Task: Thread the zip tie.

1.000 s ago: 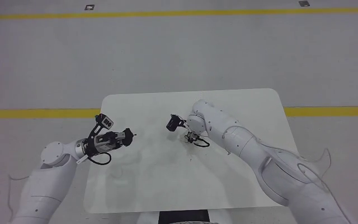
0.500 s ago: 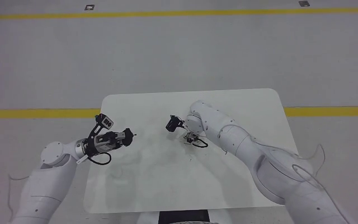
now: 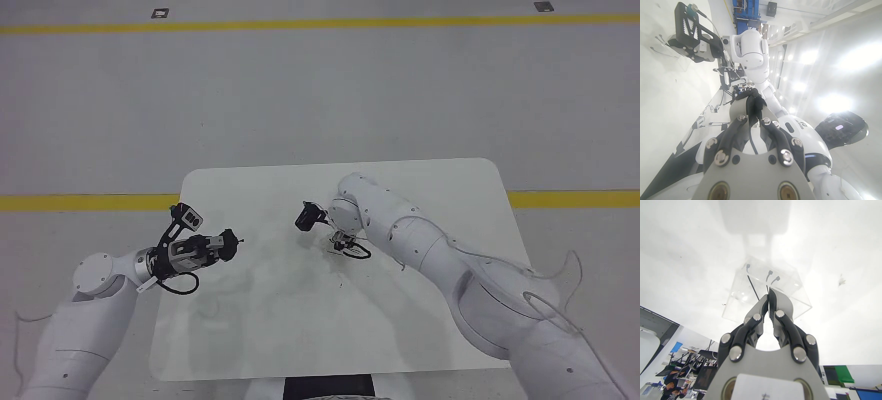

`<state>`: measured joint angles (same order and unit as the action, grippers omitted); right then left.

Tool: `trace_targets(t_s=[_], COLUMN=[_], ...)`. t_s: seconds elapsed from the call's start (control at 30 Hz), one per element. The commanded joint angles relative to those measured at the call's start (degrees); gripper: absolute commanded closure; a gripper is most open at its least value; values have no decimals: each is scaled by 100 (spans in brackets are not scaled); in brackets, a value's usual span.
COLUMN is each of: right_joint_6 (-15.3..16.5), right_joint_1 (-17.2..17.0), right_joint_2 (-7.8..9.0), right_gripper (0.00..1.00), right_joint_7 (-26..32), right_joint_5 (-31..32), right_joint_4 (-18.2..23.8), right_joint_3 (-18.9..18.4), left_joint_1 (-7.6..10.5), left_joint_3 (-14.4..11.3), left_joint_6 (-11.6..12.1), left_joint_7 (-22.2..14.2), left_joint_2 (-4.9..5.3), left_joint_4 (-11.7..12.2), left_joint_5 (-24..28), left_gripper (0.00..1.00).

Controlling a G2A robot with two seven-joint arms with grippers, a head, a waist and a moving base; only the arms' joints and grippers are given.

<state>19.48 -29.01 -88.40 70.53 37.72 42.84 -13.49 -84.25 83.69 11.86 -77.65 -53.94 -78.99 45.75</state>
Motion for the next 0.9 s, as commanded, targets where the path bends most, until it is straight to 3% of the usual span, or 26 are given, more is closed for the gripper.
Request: trace_targets(t_s=[0.0, 0.47, 0.87], right_joint_6=[0, 0, -80], right_joint_1=[17, -10, -222], right_joint_2=[25, 299, 632], right_gripper=[100, 100, 100], right_joint_7=[21, 15, -23], right_joint_5=[-34, -120, 17], right_joint_4=[51, 554, 1265], right_joint_3=[-17, -232, -686], left_joint_1=[0, 0, 0], left_joint_3=[0, 0, 0], left_joint_6=[0, 0, 0], left_joint_7=[0, 0, 0], left_joint_2=[0, 0, 0], left_joint_4=[0, 0, 0], left_joint_5=[0, 0, 0], left_gripper=[100, 100, 100])
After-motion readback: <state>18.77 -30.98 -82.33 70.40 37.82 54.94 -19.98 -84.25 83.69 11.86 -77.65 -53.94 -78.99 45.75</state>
